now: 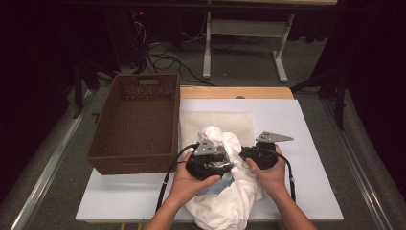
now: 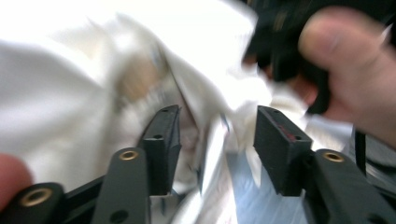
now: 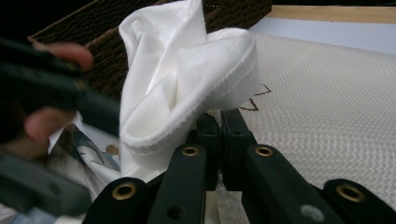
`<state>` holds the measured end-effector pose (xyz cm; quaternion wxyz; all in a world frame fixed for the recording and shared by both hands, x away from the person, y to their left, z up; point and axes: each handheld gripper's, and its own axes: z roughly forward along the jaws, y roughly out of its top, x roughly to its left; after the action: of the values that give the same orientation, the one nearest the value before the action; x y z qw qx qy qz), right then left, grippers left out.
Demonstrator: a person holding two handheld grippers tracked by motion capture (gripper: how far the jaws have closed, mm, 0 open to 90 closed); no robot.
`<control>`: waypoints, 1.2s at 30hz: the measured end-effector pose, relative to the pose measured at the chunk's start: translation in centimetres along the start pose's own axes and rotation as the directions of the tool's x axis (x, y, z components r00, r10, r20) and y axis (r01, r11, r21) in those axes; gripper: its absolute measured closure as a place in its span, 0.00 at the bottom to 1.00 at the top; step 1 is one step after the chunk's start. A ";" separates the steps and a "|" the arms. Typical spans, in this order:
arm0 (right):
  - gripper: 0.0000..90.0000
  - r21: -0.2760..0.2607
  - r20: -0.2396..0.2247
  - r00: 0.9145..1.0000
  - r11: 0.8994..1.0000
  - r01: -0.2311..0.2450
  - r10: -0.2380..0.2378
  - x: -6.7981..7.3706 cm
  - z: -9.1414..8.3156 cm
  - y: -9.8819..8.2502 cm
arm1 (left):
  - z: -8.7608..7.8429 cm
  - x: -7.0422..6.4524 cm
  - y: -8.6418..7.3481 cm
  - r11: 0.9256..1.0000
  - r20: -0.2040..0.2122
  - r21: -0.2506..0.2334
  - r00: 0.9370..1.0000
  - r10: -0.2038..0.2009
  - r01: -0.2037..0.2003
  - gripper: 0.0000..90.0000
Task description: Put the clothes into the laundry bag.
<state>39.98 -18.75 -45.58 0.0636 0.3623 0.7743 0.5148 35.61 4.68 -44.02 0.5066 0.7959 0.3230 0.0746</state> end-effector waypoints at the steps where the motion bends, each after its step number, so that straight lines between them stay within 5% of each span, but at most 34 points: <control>1: 0.99 0.000 0.000 1.000 1.000 0.000 0.000 0.0 0.0 0.0 | -1.1 0.2 0.6 0.998 -0.059 -0.055 0.998 -0.010 0.007 0.49; 3: 0.99 0.000 -0.001 1.000 1.000 -0.001 0.001 0.0 0.0 0.0 | -1.5 0.5 0.8 0.997 -0.093 -0.076 0.995 -0.023 0.016 0.44; 5: 0.99 0.002 -0.003 1.000 1.000 -0.003 0.003 0.1 0.0 0.0 | -2.3 1.3 1.3 0.992 -0.174 -0.117 0.982 -0.075 0.055 0.35; 7: 0.99 0.003 -0.005 1.000 1.000 -0.003 0.003 0.1 0.0 0.0 | -2.4 2.1 1.4 0.987 -0.193 -0.125 0.973 -0.123 0.100 0.28; 9: 0.99 0.002 -0.017 1.000 1.000 -0.001 0.001 0.2 0.1 0.0 | -1.6 2.9 1.5 0.990 -0.233 -0.041 0.963 -0.138 0.132 0.26; 11: 0.99 0.003 -0.021 1.000 1.000 0.002 -0.002 0.2 0.1 0.0 | -1.1 3.0 1.4 0.990 -0.251 -0.017 0.958 -0.137 0.138 0.25; 15: 0.99 0.013 -0.028 1.000 1.000 0.011 -0.011 0.1 0.1 0.0 | -0.2 3.5 1.2 0.989 -0.191 0.010 0.971 -0.142 0.147 0.33; 18: 0.99 0.017 -0.027 1.000 1.000 0.015 -0.014 0.1 0.2 -0.1 | -0.2 2.8 1.2 0.995 -0.155 0.014 0.983 -0.096 0.099 0.92; 19: 0.99 0.016 -0.025 1.000 1.000 0.013 -0.012 0.1 0.1 -0.1 | -0.1 2.1 1.2 0.998 -0.117 0.037 0.992 -0.049 0.054 0.96; 20: 0.99 0.015 -0.024 1.000 1.000 0.014 -0.014 0.1 0.1 0.0 | -0.1 2.1 1.2 0.998 -0.117 0.037 0.992 -0.049 0.054 0.97; 22: 0.99 0.015 -0.018 1.000 1.000 0.013 -0.013 0.1 0.1 0.0 | 0.0 1.6 1.1 0.998 -0.048 0.056 0.999 -0.011 0.013 0.98; 23: 0.99 0.014 -0.016 1.000 1.000 0.010 -0.010 0.1 0.1 0.0 | 0.1 1.3 1.0 0.998 0.031 0.066 1.000 0.002 -0.004 0.98; 24: 0.99 0.014 -0.016 1.000 1.000 0.010 -0.010 0.1 0.1 0.0 | 0.1 1.3 1.0 0.998 0.031 0.066 1.000 0.002 -0.004 0.98; 25: 0.99 0.009 -0.013 1.000 1.000 0.010 -0.010 0.1 0.1 0.0 | 0.4 0.9 0.8 0.995 0.136 0.094 0.991 0.005 -0.018 0.98; 26: 0.99 0.009 -0.013 1.000 1.000 0.010 -0.010 0.1 0.1 0.0 | 0.4 0.9 0.8 0.995 0.136 0.094 0.991 0.005 -0.018 0.98; 27: 0.99 0.006 -0.013 1.000 1.000 0.005 -0.005 0.1 0.2 0.0 | 1.5 0.2 0.5 0.983 0.143 0.172 0.989 0.046 -0.070 0.98; 28: 0.99 0.008 -0.012 1.000 1.000 0.007 -0.007 0.2 0.2 0.1 | 1.5 0.2 0.5 0.983 0.143 0.172 0.989 0.046 -0.070 0.98; 29: 0.99 0.011 -0.011 1.000 1.000 0.008 -0.008 0.3 0.3 0.1 | 2.7 0.0 0.0 0.972 0.087 0.227 0.995 0.042 -0.061 0.98; 31: 0.99 0.016 -0.009 1.000 1.000 0.016 -0.016 0.6 0.4 0.0 | 3.1 0.3 -0.1 0.970 0.074 0.240 0.997 0.025 -0.042 0.98; 34: 0.99 0.020 -0.005 1.000 1.000 0.022 -0.022 0.9 0.4 0.1 | 3.9 1.3 -0.6 0.972 0.036 0.232 0.998 -0.053 0.044 0.98; 35: 0.99 0.023 -0.011 1.000 0.999 0.026 -0.026 1.0 0.4 0.1 | 4.4 1.3 -0.8 0.973 -0.032 0.227 0.999 -0.030 0.037 0.98; 36: 0.99 0.023 -0.011 1.000 0.999 0.026 -0.026 1.0 0.4 0.1 | 4.4 1.3 -0.8 0.973 -0.032 0.227 0.999 -0.030 0.037 0.98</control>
<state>39.52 -17.78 -45.42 0.0617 0.3502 0.7853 0.5068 38.22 2.35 -47.04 0.4086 0.8420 0.3500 0.0400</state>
